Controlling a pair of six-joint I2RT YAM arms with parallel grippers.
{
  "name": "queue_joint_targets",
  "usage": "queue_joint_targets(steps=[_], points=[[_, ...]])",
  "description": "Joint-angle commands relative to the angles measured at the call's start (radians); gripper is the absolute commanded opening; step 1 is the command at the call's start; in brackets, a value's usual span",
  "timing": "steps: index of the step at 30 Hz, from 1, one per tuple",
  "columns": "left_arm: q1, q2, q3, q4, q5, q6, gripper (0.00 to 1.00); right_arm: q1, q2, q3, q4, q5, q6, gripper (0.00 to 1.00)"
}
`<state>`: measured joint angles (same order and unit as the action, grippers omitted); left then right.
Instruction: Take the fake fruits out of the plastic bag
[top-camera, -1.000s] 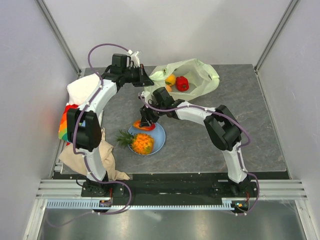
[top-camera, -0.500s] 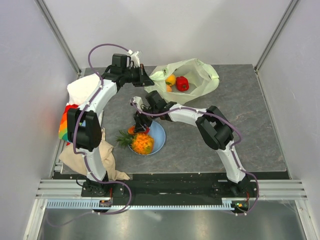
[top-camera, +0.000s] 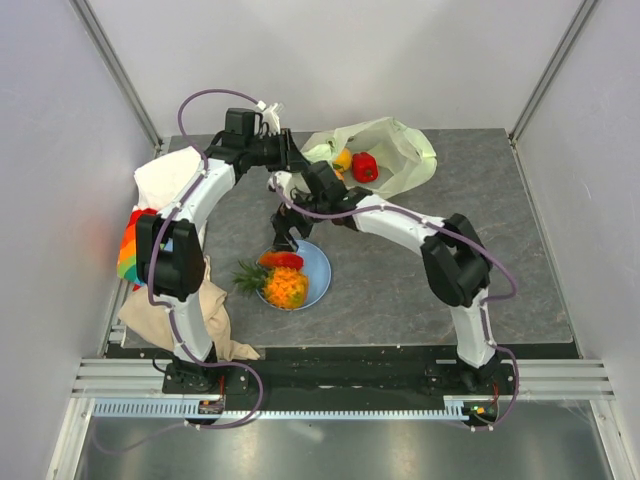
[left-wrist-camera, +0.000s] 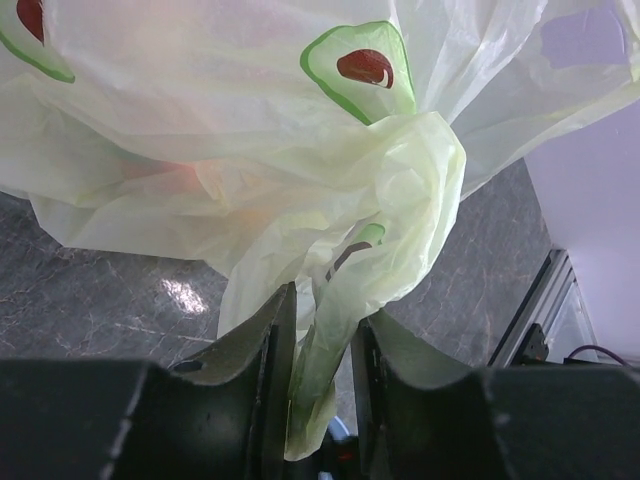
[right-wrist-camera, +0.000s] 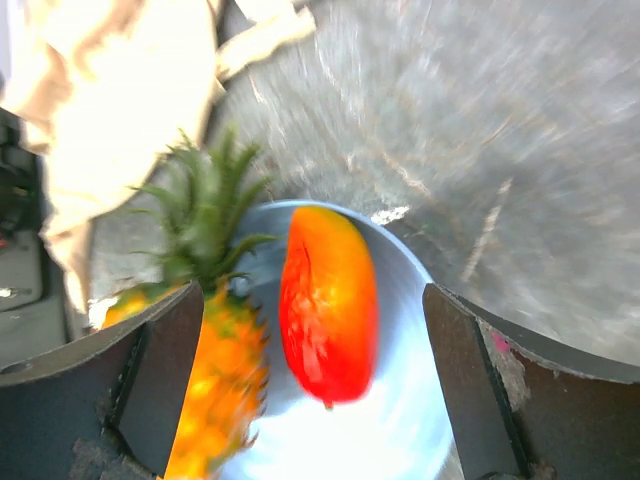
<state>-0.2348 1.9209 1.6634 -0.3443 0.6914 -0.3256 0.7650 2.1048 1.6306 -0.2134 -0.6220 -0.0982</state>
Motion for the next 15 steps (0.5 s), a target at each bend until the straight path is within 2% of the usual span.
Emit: queue_joint_targets(steps=[1,4,8,11,14,15], points=[[0.009,-0.019,0.024,0.034,0.028,-0.044,0.35,-0.042,-0.163,0.067,-0.122,-0.028,-0.049,0.98],[0.012,-0.025,0.021,0.034,0.028,-0.043,0.34,-0.119,-0.245,0.098,-0.197,-0.036,-0.072,0.98],[0.012,-0.034,0.007,0.036,0.028,-0.018,0.33,-0.234,-0.316,0.098,-0.205,0.077,-0.093,0.96],[0.009,-0.052,-0.020,0.037,0.045,0.010,0.33,-0.271,-0.284,0.100,-0.204,0.215,-0.176,0.89],[0.008,-0.062,-0.045,0.019,0.063,0.028,0.29,-0.305,-0.209,0.115,-0.179,0.257,-0.190,0.81],[0.009,-0.062,-0.051,0.013,0.063,0.033,0.25,-0.314,-0.191,0.120,-0.169,0.284,-0.172,0.79]])
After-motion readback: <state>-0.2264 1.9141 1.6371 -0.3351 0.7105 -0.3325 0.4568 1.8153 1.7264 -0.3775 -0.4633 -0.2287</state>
